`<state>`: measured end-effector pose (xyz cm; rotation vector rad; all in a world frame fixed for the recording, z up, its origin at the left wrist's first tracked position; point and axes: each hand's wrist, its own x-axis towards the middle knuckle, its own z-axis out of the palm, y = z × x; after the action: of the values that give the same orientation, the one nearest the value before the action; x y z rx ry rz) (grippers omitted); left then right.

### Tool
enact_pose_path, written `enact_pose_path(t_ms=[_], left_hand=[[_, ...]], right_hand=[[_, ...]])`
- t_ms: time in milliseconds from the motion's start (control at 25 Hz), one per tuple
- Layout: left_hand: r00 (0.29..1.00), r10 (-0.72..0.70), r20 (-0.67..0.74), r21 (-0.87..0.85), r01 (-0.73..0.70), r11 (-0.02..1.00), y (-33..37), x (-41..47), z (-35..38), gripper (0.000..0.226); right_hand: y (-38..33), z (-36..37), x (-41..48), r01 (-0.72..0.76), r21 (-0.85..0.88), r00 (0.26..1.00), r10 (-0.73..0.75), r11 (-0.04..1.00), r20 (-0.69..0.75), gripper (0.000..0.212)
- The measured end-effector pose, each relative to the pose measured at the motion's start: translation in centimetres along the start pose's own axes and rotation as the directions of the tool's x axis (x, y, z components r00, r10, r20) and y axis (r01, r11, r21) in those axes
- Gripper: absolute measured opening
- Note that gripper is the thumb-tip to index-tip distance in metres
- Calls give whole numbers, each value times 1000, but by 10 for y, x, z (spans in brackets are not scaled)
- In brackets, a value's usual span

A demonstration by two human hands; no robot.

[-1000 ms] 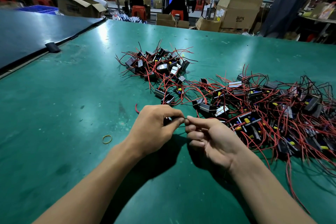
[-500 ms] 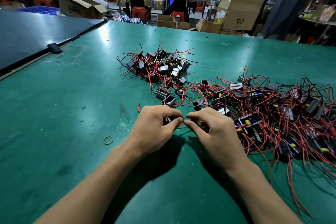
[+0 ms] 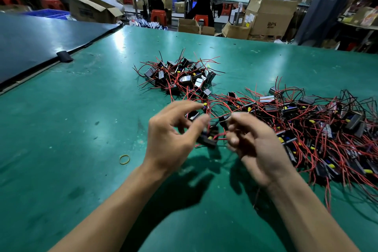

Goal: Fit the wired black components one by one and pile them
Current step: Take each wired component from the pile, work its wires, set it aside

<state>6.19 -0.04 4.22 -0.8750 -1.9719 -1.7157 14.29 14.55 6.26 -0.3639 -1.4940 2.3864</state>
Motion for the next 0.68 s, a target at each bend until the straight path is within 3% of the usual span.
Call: enact_pose_path(t_ms=[80, 120, 200, 280, 360, 400, 440, 480, 520, 560, 600, 640, 680], left_hand=[[974, 20, -224, 50, -9, 999, -3, 8, -7, 10], [964, -25, -266, 60, 43, 997, -8, 12, -10, 10], [960, -198, -196, 90, 219, 972, -24, 14, -11, 11], [919, -390, -63, 208, 395, 895, -41, 13, -5, 16], [888, -459, -25, 338, 439, 832, -57, 23, 4, 24], [882, -471, -25, 386, 443, 809, -63, 33, 8, 28], [871, -490, -20, 423, 452, 786, -69, 45, 12, 33], [854, -520, -2, 460, 462, 758, -74, 57, 16, 38], [835, -550, 27, 505, 463, 728, -78, 67, 21, 43], [818, -572, 61, 559, 447, 698, -80, 76, 26, 45], [806, -585, 93, 609, 419, 674, -82, 81, 30, 44], [795, -595, 120, 644, 394, 656, -83, 85, 33, 42], [784, -607, 132, 657, 389, 646, -84, 87, 34, 42]], right_hand=[[-20, -10, 5, 217, 80, 973, -208, 973, -100, 8], [-30, -17, 8, 318, 106, 939, -297, 942, -176, 6], [-48, -31, 10, 444, 71, 852, -397, 893, -341, 9], [-53, -41, 10, 418, 49, 799, -341, 907, -495, 12], [-46, -42, 8, 350, 97, 769, -227, 931, -598, 9], [-41, -40, 4, 349, 49, 730, -239, 936, -640, 8], [-38, -34, -1, 359, -107, 659, -333, 927, -674, 17], [-36, -27, -6, 383, -344, 550, -511, 857, -661, 27], [-36, -17, -12, 419, -575, 427, -711, 703, -559, 31], [-35, -3, -15, 478, -704, 356, -849, 525, -391, 29], [-33, 11, -12, 540, -746, 354, -909, 391, -221, 24], [-30, 26, -5, 574, -750, 405, -910, 328, -88, 18], [-30, 40, 8, 576, -745, 507, -862, 336, 3, 15]])
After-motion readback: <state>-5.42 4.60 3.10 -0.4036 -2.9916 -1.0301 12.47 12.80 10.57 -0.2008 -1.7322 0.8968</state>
